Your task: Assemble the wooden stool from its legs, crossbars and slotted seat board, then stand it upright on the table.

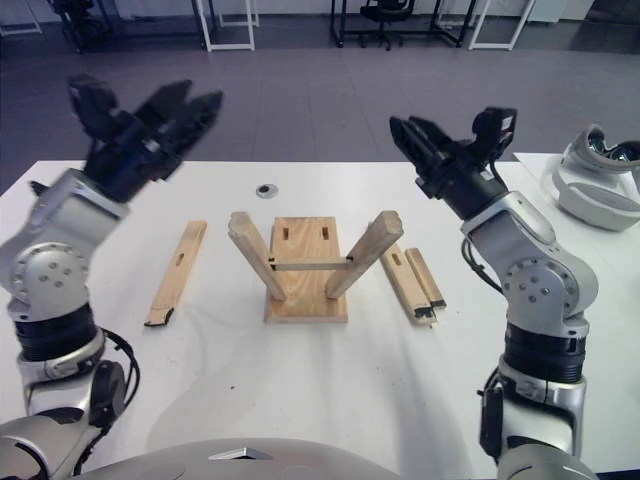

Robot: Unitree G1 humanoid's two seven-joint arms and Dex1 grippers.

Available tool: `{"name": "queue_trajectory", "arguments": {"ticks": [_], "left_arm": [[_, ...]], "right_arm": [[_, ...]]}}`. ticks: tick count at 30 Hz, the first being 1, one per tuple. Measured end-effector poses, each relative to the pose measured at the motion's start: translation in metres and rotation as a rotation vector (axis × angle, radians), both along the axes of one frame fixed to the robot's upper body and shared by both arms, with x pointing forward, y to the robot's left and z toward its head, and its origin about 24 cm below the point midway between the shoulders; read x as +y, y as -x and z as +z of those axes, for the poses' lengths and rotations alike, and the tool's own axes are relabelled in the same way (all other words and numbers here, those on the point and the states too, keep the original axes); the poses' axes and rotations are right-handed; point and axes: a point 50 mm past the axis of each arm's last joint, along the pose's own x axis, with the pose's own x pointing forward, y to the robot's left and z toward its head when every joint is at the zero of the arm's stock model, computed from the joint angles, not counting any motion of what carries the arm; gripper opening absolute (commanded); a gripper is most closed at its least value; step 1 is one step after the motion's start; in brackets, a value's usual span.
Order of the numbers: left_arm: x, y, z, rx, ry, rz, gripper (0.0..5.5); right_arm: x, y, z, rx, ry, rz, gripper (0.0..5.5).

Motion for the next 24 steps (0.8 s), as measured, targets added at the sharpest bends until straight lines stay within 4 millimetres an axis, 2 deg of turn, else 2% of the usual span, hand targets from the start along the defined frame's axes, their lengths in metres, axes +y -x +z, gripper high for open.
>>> {"name": "queue_trajectory", "arguments": {"ticks": [2, 3, 5, 7, 10, 11, 13, 15, 16, 18, 21, 22, 23, 24], "left_arm": [[0.027, 0.000, -0.008, 0.021, -0.080, 0.020, 3.97], [0.044, 0.003, -0.026, 0.069, -0.209, 0.034, 3.97], [0.073, 0.021, -0.067, 0.230, -0.471, 0.011, 3.97], [0.087, 0.059, -0.112, 0.443, -0.750, -0.182, 3.97], [0.077, 0.103, -0.151, 0.618, -0.959, -0.443, 3.97], [0.076, 0.106, -0.155, 0.628, -0.989, -0.450, 3.97], [0.070, 0.106, -0.158, 0.609, -1.038, -0.466, 3.97], [0.060, 0.103, -0.162, 0.579, -1.070, -0.489, 3.97], [0.054, 0.101, -0.166, 0.565, -1.076, -0.487, 3.97], [0.042, 0.099, -0.173, 0.545, -1.060, -0.508, 3.97], [0.022, 0.094, -0.185, 0.509, -1.059, -0.532, 3.97], [0.012, 0.088, -0.191, 0.493, -1.061, -0.541, 3.97], [0.002, 0.081, -0.195, 0.464, -1.066, -0.540, 3.97], [-0.014, 0.063, -0.198, 0.401, -1.081, -0.508, 3.97]], "right_arm": [[0.007, -0.007, -0.040, 0.069, 0.202, 0.074, 2.26], [0.014, 0.000, -0.061, 0.106, 0.281, 0.169, 2.26], [0.026, 0.024, -0.084, 0.159, 0.278, 0.330, 2.26], [0.054, 0.049, -0.078, 0.117, 0.179, 0.494, 2.26], [0.089, 0.069, -0.071, 0.086, 0.093, 0.629, 2.26], [0.090, 0.070, -0.070, 0.089, 0.084, 0.635, 2.26], [0.080, 0.056, -0.076, 0.104, 0.164, 0.535, 2.26], [0.037, 0.010, -0.097, 0.169, 0.429, 0.190, 2.26], [0.019, -0.007, -0.102, 0.181, 0.522, 0.081, 2.26], [0.003, -0.025, -0.113, 0.200, 0.622, 0.000, 2.26], [-0.003, -0.043, -0.145, 0.256, 0.766, -0.011, 2.26], [0.001, -0.043, -0.161, 0.272, 0.829, 0.045, 2.26], [0.008, -0.047, -0.165, 0.236, 0.879, 0.108, 2.26], [0.015, -0.047, -0.167, 0.207, 0.924, 0.241, 2.26]]}}
